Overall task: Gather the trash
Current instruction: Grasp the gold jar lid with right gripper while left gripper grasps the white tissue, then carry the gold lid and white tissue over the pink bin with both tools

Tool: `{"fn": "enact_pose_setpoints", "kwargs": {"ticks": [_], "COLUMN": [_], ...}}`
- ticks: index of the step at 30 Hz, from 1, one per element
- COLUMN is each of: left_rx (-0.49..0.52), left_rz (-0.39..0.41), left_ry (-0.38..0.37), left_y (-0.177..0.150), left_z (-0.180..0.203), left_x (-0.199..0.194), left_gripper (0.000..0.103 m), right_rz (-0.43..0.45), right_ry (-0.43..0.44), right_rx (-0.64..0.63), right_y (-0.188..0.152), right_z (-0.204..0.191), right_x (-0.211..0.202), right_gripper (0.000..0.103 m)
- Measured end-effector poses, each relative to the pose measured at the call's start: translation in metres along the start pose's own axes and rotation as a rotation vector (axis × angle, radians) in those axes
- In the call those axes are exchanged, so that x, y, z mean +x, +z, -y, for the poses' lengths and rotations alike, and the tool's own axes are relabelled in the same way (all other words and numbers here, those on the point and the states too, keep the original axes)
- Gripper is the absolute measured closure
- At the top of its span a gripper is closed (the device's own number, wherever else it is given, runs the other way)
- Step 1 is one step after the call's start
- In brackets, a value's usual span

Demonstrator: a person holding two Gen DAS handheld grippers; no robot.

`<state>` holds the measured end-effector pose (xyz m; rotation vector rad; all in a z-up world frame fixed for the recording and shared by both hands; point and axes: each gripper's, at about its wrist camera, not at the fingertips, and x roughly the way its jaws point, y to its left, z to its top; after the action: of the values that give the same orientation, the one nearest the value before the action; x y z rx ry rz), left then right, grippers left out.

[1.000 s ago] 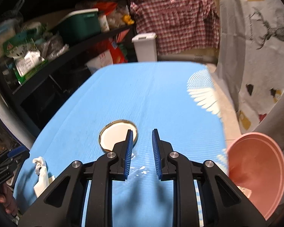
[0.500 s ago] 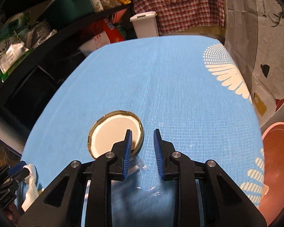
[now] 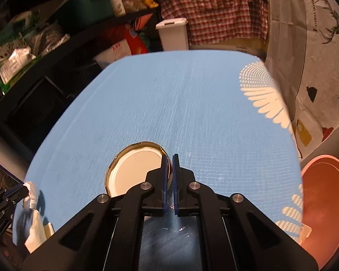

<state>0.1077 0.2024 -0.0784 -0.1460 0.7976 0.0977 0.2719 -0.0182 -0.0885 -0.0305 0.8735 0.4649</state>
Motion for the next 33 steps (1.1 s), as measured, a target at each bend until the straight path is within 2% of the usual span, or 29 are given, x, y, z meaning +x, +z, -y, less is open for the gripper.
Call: {"fn": "enact_pose_setpoints", "kwargs": {"ticks": [6, 17, 26, 33], "left_rx": [-0.004, 0.003, 0.024, 0.052], "left_rz": [0.041, 0.104, 0.144, 0.137], "left_ry": [-0.003, -0.027, -0.064, -0.089], "left_y": [0.011, 0.029, 0.043, 0.049], "left_z": [0.005, 0.028, 0.059, 0.087], "left_x": [-0.015, -0.046, -0.068, -0.071], "left_gripper": [0.097, 0.097, 0.097, 0.097], "right_rz": [0.040, 0.144, 0.186, 0.226], "right_ry": [0.004, 0.001, -0.014, -0.062], "right_rx": [0.003, -0.013, -0.029, 0.010], "right_y": [0.004, 0.012, -0.003, -0.018], "right_z": [0.003, 0.013, 0.040, 0.069], "right_x": [-0.028, -0.118, -0.184, -0.207], "right_gripper": [0.099, 0.099, 0.098, 0.099]}}
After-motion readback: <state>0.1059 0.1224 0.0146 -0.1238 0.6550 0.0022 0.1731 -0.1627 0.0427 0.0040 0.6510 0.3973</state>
